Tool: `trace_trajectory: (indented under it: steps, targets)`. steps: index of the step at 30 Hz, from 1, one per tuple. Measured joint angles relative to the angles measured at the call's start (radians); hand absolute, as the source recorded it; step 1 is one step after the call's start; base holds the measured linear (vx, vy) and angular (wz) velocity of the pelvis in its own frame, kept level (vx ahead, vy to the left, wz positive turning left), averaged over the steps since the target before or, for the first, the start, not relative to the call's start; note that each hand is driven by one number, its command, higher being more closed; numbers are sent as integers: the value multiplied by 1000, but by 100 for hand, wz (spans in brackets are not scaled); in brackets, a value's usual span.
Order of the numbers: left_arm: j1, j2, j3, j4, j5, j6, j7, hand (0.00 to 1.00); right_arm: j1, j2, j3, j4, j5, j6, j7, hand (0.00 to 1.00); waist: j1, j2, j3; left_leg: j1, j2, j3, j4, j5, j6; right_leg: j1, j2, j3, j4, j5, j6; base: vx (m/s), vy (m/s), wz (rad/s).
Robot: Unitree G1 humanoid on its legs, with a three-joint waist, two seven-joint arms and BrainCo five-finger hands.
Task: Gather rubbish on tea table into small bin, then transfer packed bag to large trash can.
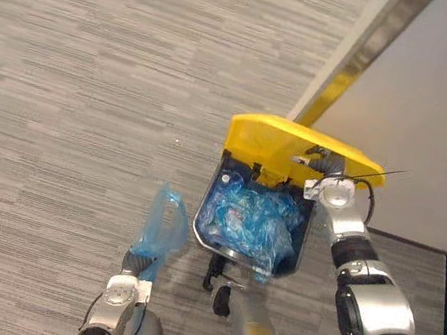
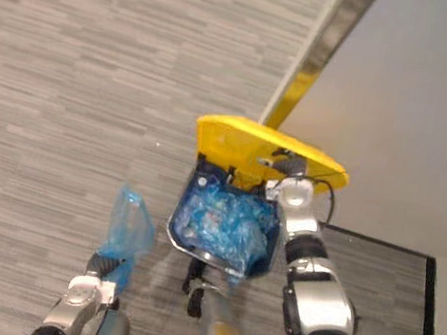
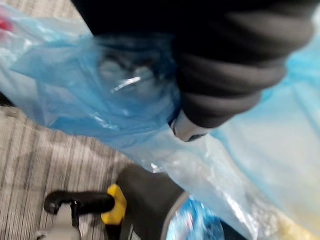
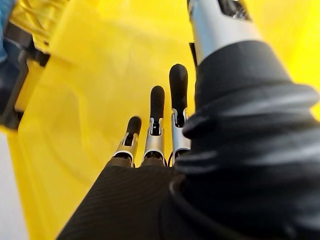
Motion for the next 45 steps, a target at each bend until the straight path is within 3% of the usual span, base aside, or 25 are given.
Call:
trace_trajectory:
  steps: [1,5,6,7,8,11,14,22,28,38,41,45]
  targets:
    - [7,16,-28,-51,-9,-2,-3,100,-1,-14,0,0,6,0,-1,0,-7,-4,8,16,-9,-16,-44,10,11,24,1,10,-58,22,9,-110,56,28]
    - [42,27,-84,-158,-32,-7,-26,100,-16,-19,0,0,11,0,3,0,0,0,14,20,-23,-34,-18,18,-1,38,9,10,-92,58,-9,-43,26,-8]
    - [32,23,-118,-202,-49,-10,-43,100,-18,-22,0,0,11,0,6,0,6,9,18,8,4,-33,-33,18,9,37,27,9,-97,51,4,-6,-16,-22]
    - [21,26,-131,-210,-51,-13,-49,100,-19,-25,-1,-1,11,0,6,0,7,14,29,14,12,-29,-40,19,5,22,32,26,-55,54,-19,40,5,22]
    - [2,36,-152,-236,-62,-14,-66,100,-6,-35,1,-1,11,0,7,0,-24,-1,41,45,-6,-41,-58,36,-28,30,19,75,1,72,-73,97,0,36]
    - [3,26,-196,-336,-88,-30,-76,100,-13,-46,1,-4,10,-2,10,0,-10,10,40,37,-8,-44,-7,31,-48,42,33,58,-44,82,-70,91,13,-8]
    - [-17,28,-252,-409,-116,-34,-97,100,-12,-51,0,6,10,-1,14,0,-22,16,43,30,-11,-35,14,22,-58,53,33,43,-60,96,-64,43,40,-5]
    - [-60,48,-366,-596,-147,-35,-105,100,-6,-46,13,14,10,-2,25,0,-14,21,46,45,-36,-14,8,12,-39,76,16,64,-80,118,-32,13,72,-2]
    - [-202,30,-467,-646,-143,-36,-77,100,-5,-22,28,12,10,-2,27,0,-16,22,45,55,-35,7,0,16,-40,76,17,73,-79,120,-32,48,33,-6]
    - [-320,-38,-509,-648,-124,-36,-35,100,61,17,28,-113,8,1,25,0,-14,24,38,45,-24,41,0,15,-38,59,19,85,-78,120,-33,28,20,-4]
    - [-401,-62,-503,-519,-101,-48,-15,100,68,31,33,-148,8,4,15,0,-13,23,13,11,-22,55,3,17,-38,21,19,88,-76,125,-38,37,15,-9]
    - [-469,-68,-460,-282,-42,-2,6,100,66,34,47,-210,8,5,6,0,-16,23,8,-22,-16,88,3,22,-44,-24,21,97,-72,131,-47,56,29,-12]
